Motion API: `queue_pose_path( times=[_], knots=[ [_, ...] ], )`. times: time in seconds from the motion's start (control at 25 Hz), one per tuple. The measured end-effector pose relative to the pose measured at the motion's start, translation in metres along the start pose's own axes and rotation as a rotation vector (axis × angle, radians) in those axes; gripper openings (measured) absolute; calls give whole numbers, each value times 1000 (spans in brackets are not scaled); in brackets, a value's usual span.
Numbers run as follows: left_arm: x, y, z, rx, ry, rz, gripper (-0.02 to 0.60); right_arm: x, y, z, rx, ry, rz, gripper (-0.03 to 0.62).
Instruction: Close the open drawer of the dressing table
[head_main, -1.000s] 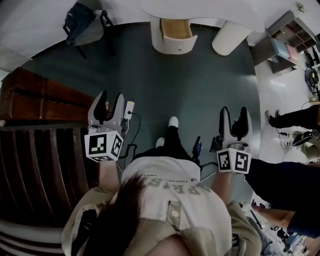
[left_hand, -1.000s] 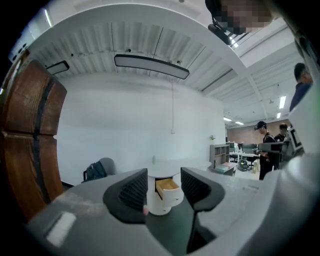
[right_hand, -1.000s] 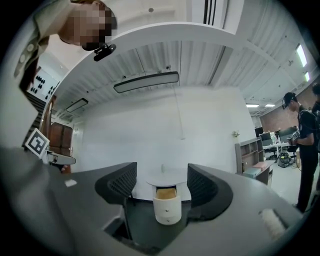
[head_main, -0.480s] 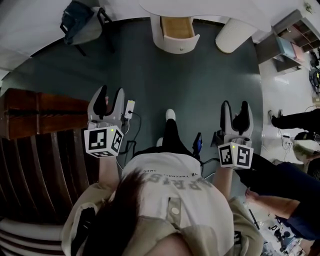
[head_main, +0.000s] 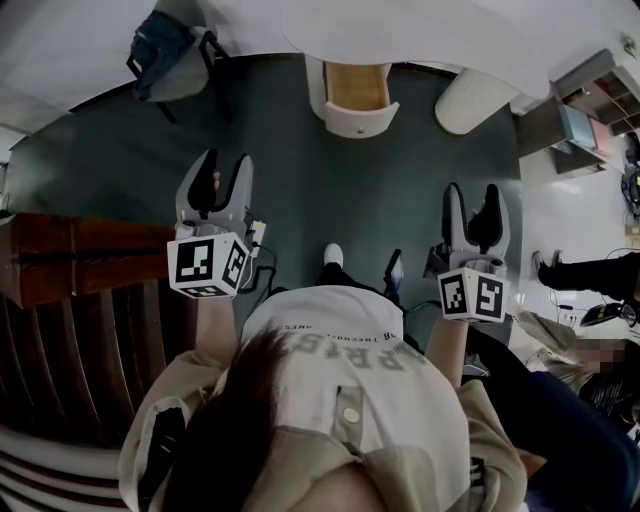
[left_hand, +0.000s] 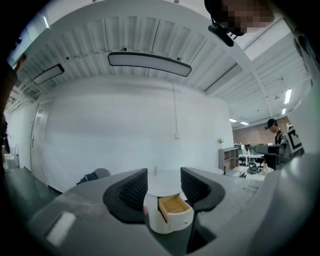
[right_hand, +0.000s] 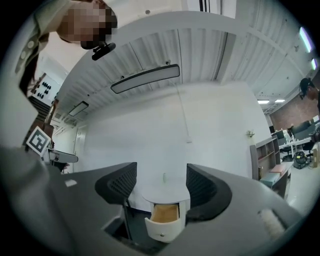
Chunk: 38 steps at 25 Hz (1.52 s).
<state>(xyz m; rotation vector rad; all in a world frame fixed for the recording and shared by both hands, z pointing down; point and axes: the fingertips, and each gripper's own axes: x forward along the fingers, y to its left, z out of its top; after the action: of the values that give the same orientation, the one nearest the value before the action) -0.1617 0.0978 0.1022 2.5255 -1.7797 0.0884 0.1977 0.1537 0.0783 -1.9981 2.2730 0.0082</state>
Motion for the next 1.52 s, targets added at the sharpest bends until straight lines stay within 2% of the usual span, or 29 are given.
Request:
queue_pose_path(
  times=[0.2, 0.44, 0.64, 0.8, 0.96, 1.24, 1.52],
  knots=[
    [32, 0, 3, -8, -16, 24, 219, 41, -13, -7, -4, 1, 41, 305],
    [54, 6, -9, 1, 37, 56, 219, 82, -17, -29, 28, 37, 78, 302],
    [88, 12, -27, 6, 83, 79, 219, 124, -22, -73, 15, 111, 96, 302],
    [114, 6, -41, 10, 99, 66, 219, 149, -30, -118, 14, 171, 100, 302],
    [146, 7, -68, 4, 115, 56, 219, 180, -39, -181, 4, 235, 92, 302],
    [213, 22, -122, 20, 163, -2, 219, 241, -41, -322, -22, 394, 59, 302],
    [248, 14, -180, 12, 216, -55, 219, 251, -42, -455, -49, 571, 69, 291]
  ],
)
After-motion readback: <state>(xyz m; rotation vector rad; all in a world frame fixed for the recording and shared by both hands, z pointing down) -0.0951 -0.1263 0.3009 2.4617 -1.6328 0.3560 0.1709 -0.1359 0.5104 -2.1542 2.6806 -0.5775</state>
